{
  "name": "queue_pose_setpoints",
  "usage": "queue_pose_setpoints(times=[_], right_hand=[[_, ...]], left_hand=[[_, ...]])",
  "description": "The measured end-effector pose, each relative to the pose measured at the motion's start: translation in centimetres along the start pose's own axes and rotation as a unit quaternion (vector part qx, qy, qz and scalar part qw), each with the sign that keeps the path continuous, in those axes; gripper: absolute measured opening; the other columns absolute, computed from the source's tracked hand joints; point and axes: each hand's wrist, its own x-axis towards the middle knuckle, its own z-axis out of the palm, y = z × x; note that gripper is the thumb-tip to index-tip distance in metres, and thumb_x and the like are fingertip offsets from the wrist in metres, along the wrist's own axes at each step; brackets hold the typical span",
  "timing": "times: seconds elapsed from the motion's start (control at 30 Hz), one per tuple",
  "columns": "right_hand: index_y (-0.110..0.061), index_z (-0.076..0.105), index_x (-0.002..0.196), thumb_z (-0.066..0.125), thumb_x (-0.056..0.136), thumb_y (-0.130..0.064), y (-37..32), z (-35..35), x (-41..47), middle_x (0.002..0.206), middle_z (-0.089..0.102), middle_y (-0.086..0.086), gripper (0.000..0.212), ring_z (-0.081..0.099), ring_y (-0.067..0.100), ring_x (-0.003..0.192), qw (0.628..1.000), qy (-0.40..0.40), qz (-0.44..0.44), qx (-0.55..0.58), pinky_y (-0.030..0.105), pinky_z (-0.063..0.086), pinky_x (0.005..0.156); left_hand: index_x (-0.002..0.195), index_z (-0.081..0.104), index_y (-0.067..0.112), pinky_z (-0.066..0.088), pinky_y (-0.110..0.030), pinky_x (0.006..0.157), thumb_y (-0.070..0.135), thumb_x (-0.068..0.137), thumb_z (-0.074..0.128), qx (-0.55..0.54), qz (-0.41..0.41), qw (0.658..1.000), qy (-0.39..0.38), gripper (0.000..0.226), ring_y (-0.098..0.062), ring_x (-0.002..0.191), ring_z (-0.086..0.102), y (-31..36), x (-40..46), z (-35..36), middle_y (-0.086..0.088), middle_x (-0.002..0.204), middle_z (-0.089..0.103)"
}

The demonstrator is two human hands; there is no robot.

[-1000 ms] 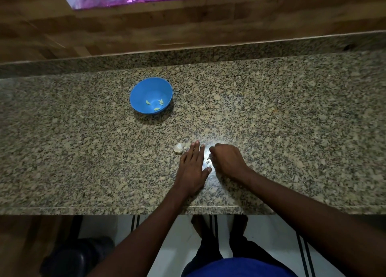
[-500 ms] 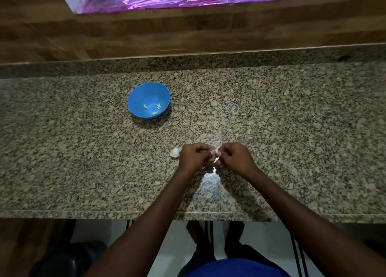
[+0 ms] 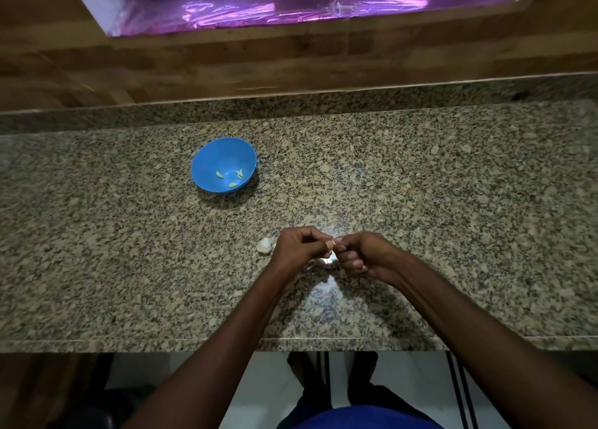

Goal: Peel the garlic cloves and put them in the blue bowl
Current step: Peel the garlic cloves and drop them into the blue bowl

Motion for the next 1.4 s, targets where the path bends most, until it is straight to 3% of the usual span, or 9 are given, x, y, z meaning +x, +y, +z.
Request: queue_pose_setpoints(times=[0.13,0.23,0.5,0.6,0.7,0.8,0.9,1.17,1.4], right_hand=[[-0.014,0.042,0.070,0.031,0.101,-0.010,0.0,-0.4,0.2,0.054,0.023,-0.006,0.033,0.018,0.005,0.040,0.994,-0.055,0.052,0.073,0.019,0.012,0.039],[-0.011,0.051,0.073,0.037,0.101,-0.009,0.1,0.2,-0.2,0.054,0.037,-0.002,0.031,0.028,0.009,0.043,0.994,0.021,-0.017,-0.107,0.021,0.016,0.044],[-0.014,0.062,0.089,0.063,0.090,-0.026,1.7,3.1,-0.5,0.079,0.066,0.008,0.012,0.062,0.030,0.070,0.654,0.257,-0.255,-0.664,0.030,0.037,0.059],[-0.012,0.063,0.099,0.064,0.088,-0.020,2.7,3.6,-0.4,0.091,0.069,0.009,0.013,0.065,0.029,0.078,0.612,0.256,-0.245,-0.707,0.032,0.037,0.064],[-0.009,0.067,0.092,0.065,0.090,-0.019,1.6,2.7,-0.3,0.082,0.071,0.009,0.011,0.067,0.027,0.075,0.659,0.224,-0.223,-0.683,0.031,0.043,0.061],[0.000,0.070,0.078,0.057,0.098,-0.009,0.3,1.2,-0.2,0.063,0.069,0.008,0.025,0.063,0.014,0.048,0.870,0.151,-0.183,-0.433,0.025,0.050,0.047],[-0.003,0.063,0.072,0.048,0.101,-0.001,-0.1,0.4,-0.5,0.056,0.061,0.007,0.032,0.051,0.012,0.042,0.965,0.058,-0.106,-0.233,0.019,0.038,0.041],[0.006,0.067,0.084,0.046,0.102,0.000,0.3,0.7,0.0,0.063,0.063,0.013,0.028,0.056,0.015,0.046,0.985,0.065,-0.074,-0.139,0.020,0.043,0.042],[0.002,0.065,0.081,0.048,0.105,-0.012,1.6,0.6,0.3,0.058,0.060,0.011,0.032,0.055,0.016,0.043,0.984,0.094,-0.085,-0.123,0.023,0.040,0.040]], left_hand=[[0.091,0.074,-0.008,0.059,-0.033,0.069,-0.002,0.084,0.077,0.048,0.012,0.998,-0.026,0.010,-0.022,0.067,0.068,0.0,0.5,-0.7,-0.027,0.086,0.073],[0.090,0.075,-0.007,0.059,-0.029,0.066,-0.001,0.084,0.077,0.047,-0.035,0.998,-0.013,0.009,-0.022,0.065,0.069,0.1,0.9,-1.0,-0.021,0.077,0.073],[0.081,0.071,-0.011,0.060,-0.022,0.059,-0.016,0.082,0.069,-0.058,-0.159,0.984,0.052,0.005,-0.026,0.065,0.073,0.0,1.9,-0.5,-0.022,0.075,0.072],[0.078,0.071,-0.011,0.060,-0.023,0.057,-0.017,0.081,0.070,-0.040,-0.185,0.979,0.073,0.007,-0.027,0.065,0.073,-0.3,2.1,-0.2,-0.023,0.073,0.072],[0.085,0.069,-0.014,0.062,-0.025,0.062,-0.015,0.081,0.072,-0.040,-0.183,0.981,0.045,0.004,-0.024,0.066,0.074,-0.5,1.9,-0.5,-0.021,0.076,0.073],[0.086,0.071,-0.009,0.061,-0.023,0.065,-0.010,0.084,0.071,-0.069,-0.166,0.984,0.003,0.003,-0.022,0.070,0.074,-0.7,1.6,-1.3,-0.018,0.079,0.073],[0.085,0.072,-0.005,0.060,-0.022,0.068,-0.010,0.086,0.070,-0.089,-0.164,0.982,-0.024,0.006,-0.021,0.074,0.074,-0.6,1.8,-1.8,-0.016,0.082,0.074],[0.086,0.069,-0.003,0.059,-0.020,0.062,-0.004,0.089,0.069,-0.098,-0.150,0.984,0.013,0.004,-0.014,0.066,0.071,-1.3,1.4,-1.7,-0.012,0.079,0.073],[0.077,0.073,0.007,0.059,-0.030,0.056,0.013,0.074,0.088,0.179,-0.031,0.979,0.097,0.016,-0.021,0.062,0.072,-1.3,1.2,-2.0,-0.009,0.072,0.074]])
